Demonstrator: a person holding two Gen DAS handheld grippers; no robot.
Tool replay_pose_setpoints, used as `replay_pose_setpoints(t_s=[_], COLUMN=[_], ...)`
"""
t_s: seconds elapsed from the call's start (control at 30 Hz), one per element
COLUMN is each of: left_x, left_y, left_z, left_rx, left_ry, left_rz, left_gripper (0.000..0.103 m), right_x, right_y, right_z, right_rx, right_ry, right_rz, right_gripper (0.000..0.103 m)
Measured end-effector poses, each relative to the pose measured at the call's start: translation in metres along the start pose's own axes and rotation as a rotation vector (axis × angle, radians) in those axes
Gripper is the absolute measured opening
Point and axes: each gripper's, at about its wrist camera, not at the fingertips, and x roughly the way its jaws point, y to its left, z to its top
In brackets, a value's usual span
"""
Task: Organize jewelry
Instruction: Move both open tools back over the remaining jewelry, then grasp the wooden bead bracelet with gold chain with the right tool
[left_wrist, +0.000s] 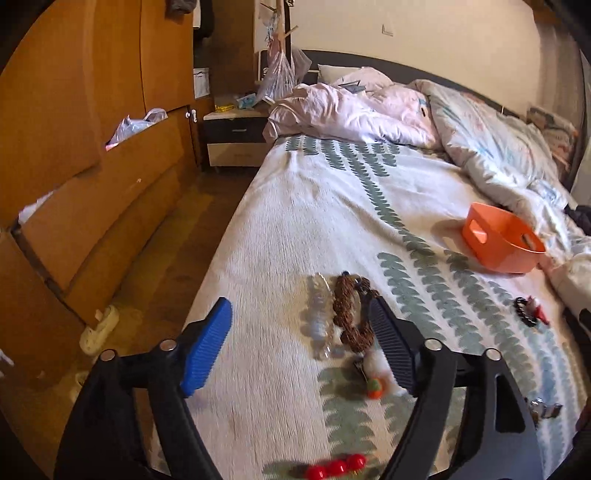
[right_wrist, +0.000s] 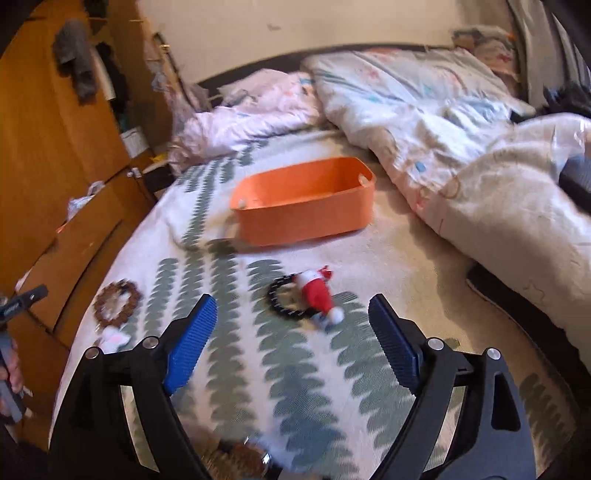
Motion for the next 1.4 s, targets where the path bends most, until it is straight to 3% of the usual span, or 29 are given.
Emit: replay_pose_setpoints(t_s=[0.13, 0.3, 0.5, 0.63, 0.9, 1.03, 1.4], left_x=[-0.015, -0.035, -0.042, -0.038, -0.026, -0.020, -0.006], left_y=[-0.003, 0.001, 0.004, -0.001, -0.010, -0.010, -0.010], left_z=[-0.025, -0.053, -0.084, -0.101, -0.123, -0.124, -0.128], left_rx=[0.028, 0.041, 0.040, 0.070, 0.126, 0.125, 0.129], left_ry=[0.000, -0.019, 0.012, 0.023, 0.055, 0.068, 0.114], left_rz=[0.009, 0.014, 0.024, 0.061, 0.103, 0.111, 0.115], left_gripper=[0.079, 0.085, 0.085, 0.085, 0.085, 0.085, 0.085], right_x=[-0.025, -0.046, -0.059, -0.060, -0.043, -0.029, -0.006], right_y=[0.023, 0.040, 0.054, 0.061, 0.067, 0.069, 0.069], right_z=[-0.018, -0.048, -0.083, -0.104, -0.121, -0.123, -0.127], right_rx=[-0.085, -0.097, -0.126, -0.138, -0.163, -0.154, -0.137], right_ry=[-0.027, -0.010, 0.027, 0.057, 0.116, 0.157, 0.219], right_rz=[0.010, 0.055, 0.024, -0.007, -0.046, -0.028, -0.050], right_gripper=[0.091, 0.091, 0.091, 0.075, 0.075, 0.053, 0.048])
